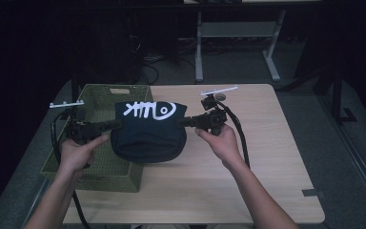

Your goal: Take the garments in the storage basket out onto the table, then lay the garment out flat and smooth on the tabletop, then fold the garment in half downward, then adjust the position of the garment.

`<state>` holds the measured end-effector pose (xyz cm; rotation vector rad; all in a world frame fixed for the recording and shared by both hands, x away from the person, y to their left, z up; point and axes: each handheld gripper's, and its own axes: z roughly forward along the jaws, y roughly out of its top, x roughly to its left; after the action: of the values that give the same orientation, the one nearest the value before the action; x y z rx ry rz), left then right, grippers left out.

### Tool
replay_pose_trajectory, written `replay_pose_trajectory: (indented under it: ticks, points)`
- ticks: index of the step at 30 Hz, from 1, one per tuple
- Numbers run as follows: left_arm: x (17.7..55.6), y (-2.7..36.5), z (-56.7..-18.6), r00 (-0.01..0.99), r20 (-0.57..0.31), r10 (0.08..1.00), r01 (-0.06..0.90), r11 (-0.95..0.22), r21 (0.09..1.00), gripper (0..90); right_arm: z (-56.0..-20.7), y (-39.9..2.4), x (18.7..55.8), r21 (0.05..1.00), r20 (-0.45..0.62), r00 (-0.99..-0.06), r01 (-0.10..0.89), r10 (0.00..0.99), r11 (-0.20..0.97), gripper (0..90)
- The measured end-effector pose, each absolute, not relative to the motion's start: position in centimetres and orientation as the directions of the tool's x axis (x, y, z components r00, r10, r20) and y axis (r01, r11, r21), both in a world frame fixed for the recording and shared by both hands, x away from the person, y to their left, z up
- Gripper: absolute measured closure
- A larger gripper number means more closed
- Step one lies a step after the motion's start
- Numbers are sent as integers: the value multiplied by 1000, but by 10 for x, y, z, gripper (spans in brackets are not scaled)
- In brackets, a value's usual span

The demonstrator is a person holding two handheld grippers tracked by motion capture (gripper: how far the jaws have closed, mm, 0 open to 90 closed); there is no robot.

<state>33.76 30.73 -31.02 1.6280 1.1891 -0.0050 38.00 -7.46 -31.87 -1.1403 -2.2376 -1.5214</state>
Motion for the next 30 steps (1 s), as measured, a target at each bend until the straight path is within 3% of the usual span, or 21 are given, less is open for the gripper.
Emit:
replay_pose_trajectory:
  ticks: [30]
  points:
    - [334, 397, -305, 415, -543, 730, 693, 133, 708, 752, -313, 21, 405, 682, 582, -699, 698, 416, 218, 795]
